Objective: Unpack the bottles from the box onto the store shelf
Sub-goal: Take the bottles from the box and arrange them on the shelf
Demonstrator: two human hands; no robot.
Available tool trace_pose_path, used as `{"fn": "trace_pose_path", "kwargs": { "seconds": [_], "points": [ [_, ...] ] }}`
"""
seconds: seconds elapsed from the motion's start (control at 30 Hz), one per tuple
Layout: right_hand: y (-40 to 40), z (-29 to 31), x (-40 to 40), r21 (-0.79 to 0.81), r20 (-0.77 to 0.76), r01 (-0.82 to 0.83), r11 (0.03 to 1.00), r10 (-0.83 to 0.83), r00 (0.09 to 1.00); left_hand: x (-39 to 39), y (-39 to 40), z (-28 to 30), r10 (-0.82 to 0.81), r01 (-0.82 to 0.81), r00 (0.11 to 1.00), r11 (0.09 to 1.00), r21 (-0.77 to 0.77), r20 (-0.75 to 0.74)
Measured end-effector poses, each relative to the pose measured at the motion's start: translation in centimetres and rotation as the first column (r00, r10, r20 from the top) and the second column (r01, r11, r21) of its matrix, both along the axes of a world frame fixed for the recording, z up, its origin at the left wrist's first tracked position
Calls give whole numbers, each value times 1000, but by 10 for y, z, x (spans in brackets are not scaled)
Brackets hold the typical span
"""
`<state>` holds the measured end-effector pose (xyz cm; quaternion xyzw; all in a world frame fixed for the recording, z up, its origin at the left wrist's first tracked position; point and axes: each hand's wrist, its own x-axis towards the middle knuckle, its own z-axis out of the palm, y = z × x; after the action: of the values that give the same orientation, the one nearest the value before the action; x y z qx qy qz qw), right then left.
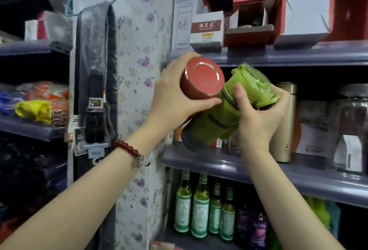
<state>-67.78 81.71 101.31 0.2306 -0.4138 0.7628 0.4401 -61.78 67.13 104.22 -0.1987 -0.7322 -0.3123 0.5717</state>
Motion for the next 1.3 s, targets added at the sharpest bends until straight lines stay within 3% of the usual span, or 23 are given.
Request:
{"fn": "trace_pose_path", "kwargs": {
  "seconds": [0.3,0.67,1.03,1.3],
  "points": [
    [10,-5,-31,94,60,109,990,-115,992,-61,-2,-12,-92,87,990,995,47,107],
    [0,26,-58,287,229,111,951,-180,957,-112,-23,-9,-41,5,982,981,193,185],
    [-15,33,-57,412,171,179,894,-268,948,-129,-37,4,-72,2,963,965,263,258],
    [-34,48,-64,519,182,131,845,-259,948,-134,-52,7,-81,-30,953,934,356,292]
  ]
}}
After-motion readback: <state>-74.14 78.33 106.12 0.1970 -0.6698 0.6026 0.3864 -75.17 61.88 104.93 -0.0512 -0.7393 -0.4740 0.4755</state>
